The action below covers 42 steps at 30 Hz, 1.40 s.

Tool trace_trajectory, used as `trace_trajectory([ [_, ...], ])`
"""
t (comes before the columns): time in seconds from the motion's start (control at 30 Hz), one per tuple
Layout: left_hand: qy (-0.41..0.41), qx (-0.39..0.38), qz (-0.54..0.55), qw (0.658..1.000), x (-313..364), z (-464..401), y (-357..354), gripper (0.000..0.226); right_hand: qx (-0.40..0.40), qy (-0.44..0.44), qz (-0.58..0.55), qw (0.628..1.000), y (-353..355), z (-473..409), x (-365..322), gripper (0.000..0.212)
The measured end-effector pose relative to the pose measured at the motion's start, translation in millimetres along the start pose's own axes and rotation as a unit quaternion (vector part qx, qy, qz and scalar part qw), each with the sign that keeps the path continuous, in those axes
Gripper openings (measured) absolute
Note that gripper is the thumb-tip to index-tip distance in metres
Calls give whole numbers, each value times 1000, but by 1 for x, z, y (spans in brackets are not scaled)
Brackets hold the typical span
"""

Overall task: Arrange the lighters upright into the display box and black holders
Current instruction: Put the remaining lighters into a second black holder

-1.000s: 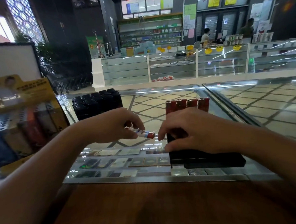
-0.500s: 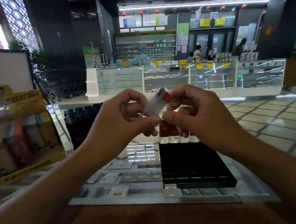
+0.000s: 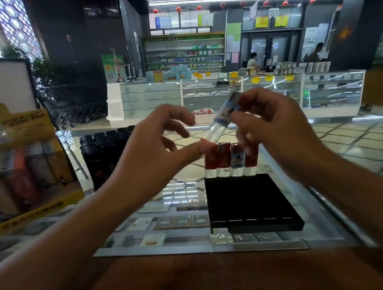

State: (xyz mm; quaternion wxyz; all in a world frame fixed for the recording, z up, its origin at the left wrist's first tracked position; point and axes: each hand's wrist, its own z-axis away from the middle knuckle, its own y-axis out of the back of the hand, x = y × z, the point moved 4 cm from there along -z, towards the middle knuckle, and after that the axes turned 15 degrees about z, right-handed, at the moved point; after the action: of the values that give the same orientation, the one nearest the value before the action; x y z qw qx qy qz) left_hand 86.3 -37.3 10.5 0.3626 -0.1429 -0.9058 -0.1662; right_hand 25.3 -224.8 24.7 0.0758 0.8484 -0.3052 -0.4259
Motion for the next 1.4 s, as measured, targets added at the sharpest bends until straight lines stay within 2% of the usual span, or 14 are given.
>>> trace_trajectory([
  [0.07,34,19,-24,999,-4,-1,6,58,-4,1,53,999,18,-8,5,25],
  [0.13,86,1,-40,995,-13,-2,7,71,-14,11,88,996,33,-13,8,31],
  [0.27,218,-109,-64,968,-41,2,-3,84,-30,30,165,985,39,-17,13,28],
  [0.37,270,-208,-82,936,-54,15,-17,90,-44,43,204,977,39,-13,10,27],
  [0.47,279,-259,-125,916,-58,21,-21,86,-12,67,227,971,41,-4,8,28],
  [0.6,280,-279,-152,906,-62,22,-20,80,41,70,229,970,39,11,21,30],
  [0.73,279,-275,-148,908,-62,21,-23,73,-1,79,289,954,35,19,35,30],
  [0.87,268,-272,-169,909,-63,21,-22,74,-25,92,304,948,29,24,38,32],
  [1.03,257,-279,-177,908,-62,20,-24,63,-53,106,336,934,18,24,35,34],
  [1.4,259,-282,-167,909,-65,20,-22,79,-23,103,380,919,14,19,40,30],
])
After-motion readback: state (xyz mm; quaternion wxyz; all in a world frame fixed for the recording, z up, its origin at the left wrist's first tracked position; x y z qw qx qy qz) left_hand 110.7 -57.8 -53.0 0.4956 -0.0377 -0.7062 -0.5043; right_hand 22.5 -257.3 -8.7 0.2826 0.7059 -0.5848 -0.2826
